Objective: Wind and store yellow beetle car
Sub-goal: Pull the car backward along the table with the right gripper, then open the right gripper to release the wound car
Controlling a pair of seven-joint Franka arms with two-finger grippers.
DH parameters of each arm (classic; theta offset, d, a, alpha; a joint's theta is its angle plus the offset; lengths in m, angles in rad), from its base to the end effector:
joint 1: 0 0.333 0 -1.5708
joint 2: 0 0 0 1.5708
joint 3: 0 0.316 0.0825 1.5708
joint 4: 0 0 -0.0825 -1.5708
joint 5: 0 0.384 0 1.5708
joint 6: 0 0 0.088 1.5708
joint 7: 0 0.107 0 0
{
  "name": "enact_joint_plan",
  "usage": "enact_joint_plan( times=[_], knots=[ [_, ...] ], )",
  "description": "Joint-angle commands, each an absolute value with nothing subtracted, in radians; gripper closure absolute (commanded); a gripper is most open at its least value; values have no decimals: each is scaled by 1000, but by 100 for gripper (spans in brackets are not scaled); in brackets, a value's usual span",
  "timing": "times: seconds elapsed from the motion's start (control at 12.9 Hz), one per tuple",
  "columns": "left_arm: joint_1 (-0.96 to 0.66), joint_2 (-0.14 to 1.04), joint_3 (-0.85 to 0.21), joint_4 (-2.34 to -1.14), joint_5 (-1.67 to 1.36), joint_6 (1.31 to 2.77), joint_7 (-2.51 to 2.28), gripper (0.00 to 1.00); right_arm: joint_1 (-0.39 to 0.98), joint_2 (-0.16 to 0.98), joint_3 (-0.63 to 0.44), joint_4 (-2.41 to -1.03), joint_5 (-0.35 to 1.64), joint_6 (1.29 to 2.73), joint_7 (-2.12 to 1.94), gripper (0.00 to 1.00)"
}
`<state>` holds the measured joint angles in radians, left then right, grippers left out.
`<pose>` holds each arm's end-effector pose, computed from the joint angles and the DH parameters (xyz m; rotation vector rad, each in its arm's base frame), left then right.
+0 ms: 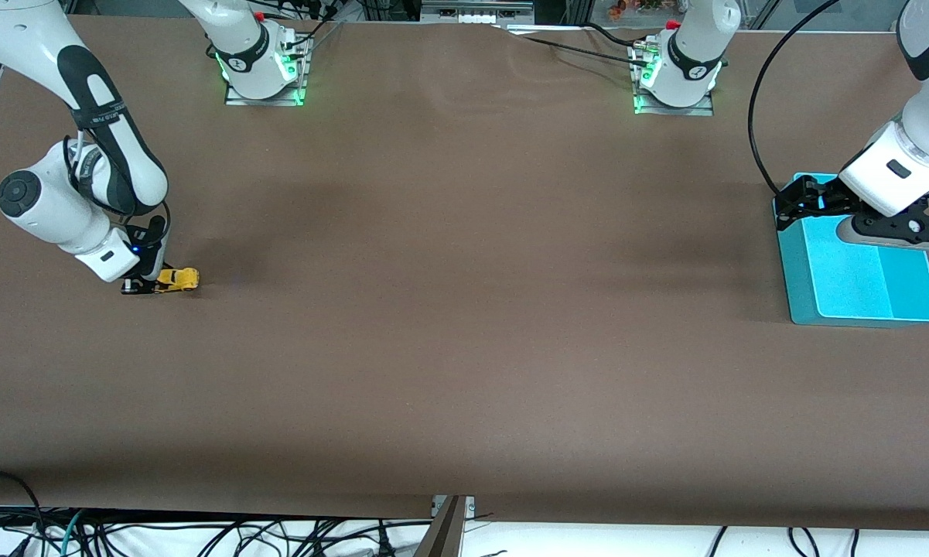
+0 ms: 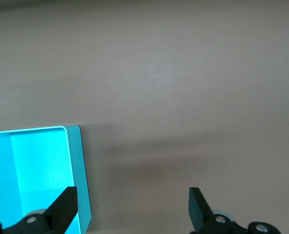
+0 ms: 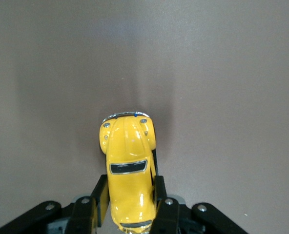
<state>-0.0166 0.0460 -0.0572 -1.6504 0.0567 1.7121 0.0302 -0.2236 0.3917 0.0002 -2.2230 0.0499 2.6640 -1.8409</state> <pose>0.5768 -0.0367 0.5732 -3.0835 0.1720 -0.0262 0.5403 -0.1242 0.2006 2.1965 2.2029 0.0715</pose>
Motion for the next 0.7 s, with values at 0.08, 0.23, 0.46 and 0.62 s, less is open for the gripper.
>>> enact_joint_plan(
  times=[0.08, 0.23, 0.46, 0.62],
  knots=[
    [-23, 51, -54, -1632, 60, 1700, 26, 0, -247, 474, 32, -2212, 61, 2643, -1861, 48],
    [-23, 51, -54, -1632, 60, 1700, 26, 0, -244, 472, 41, -2175, 61, 2597, -1859, 38],
    [-23, 51, -54, -1632, 60, 1700, 26, 0, -244, 459, 66, -2122, 61, 2515, -1841, 1],
    [-23, 51, -54, -1632, 60, 1700, 26, 0, -241, 439, 83, -2082, 61, 2455, -1838, 1]
  ],
)
